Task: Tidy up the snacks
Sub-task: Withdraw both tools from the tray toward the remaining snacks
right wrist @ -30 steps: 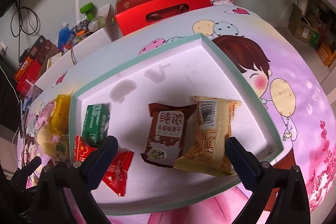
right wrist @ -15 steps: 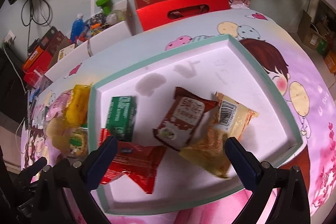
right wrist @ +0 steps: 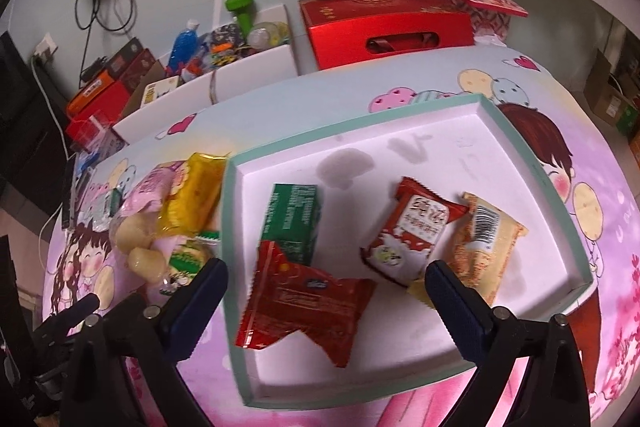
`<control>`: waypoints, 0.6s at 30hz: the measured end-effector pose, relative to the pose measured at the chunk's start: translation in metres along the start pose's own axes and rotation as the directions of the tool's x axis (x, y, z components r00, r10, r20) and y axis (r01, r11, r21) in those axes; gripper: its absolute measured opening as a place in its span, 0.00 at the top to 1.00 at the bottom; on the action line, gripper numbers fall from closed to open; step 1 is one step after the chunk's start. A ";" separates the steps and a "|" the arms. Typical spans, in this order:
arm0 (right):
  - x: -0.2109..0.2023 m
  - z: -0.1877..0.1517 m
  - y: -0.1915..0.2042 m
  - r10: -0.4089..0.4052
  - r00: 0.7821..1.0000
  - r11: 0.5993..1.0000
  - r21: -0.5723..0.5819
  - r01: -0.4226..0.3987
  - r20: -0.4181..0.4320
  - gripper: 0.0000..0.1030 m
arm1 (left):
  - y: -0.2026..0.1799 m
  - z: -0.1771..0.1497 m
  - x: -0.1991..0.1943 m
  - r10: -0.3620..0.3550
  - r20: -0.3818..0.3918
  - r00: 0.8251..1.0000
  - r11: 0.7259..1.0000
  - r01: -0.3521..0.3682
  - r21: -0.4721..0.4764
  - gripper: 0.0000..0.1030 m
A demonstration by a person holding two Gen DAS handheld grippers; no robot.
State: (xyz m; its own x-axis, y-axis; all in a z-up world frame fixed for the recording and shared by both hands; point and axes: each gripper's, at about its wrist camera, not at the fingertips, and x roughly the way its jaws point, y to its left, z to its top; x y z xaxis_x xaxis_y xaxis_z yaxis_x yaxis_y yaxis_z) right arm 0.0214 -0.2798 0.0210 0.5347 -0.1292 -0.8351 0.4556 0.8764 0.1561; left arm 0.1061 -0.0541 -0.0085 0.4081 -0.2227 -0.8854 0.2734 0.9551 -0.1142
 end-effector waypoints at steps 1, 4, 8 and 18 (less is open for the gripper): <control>0.000 -0.001 0.004 0.006 1.000 1.000 -0.009 -0.006 0.001 0.03 | 0.004 0.000 0.000 0.001 -0.003 1.000 1.000 -0.001 -0.011 0.03; 0.000 -0.002 0.015 0.019 1.000 0.999 -0.033 -0.019 0.003 0.03 | 0.018 -0.001 0.000 0.014 -0.010 1.000 0.999 -0.014 -0.045 0.03; 0.001 -0.005 0.030 0.045 0.999 0.997 -0.061 -0.045 0.000 0.07 | 0.040 -0.003 -0.001 0.032 -0.020 0.999 0.994 -0.034 -0.101 0.03; 0.015 -0.018 0.081 0.131 0.991 0.982 -0.135 -0.135 -0.042 0.14 | 0.094 -0.011 -0.007 0.070 -0.029 0.997 0.973 -0.075 -0.218 0.03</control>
State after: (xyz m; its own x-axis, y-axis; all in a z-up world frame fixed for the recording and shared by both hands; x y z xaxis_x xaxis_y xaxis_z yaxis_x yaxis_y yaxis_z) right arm 0.0532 -0.2022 0.0116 0.5596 0.0061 -0.8287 0.2785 0.9404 0.1950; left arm 0.1197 0.0397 -0.0179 0.4011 -0.1491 -0.9038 0.0459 0.9887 -0.1428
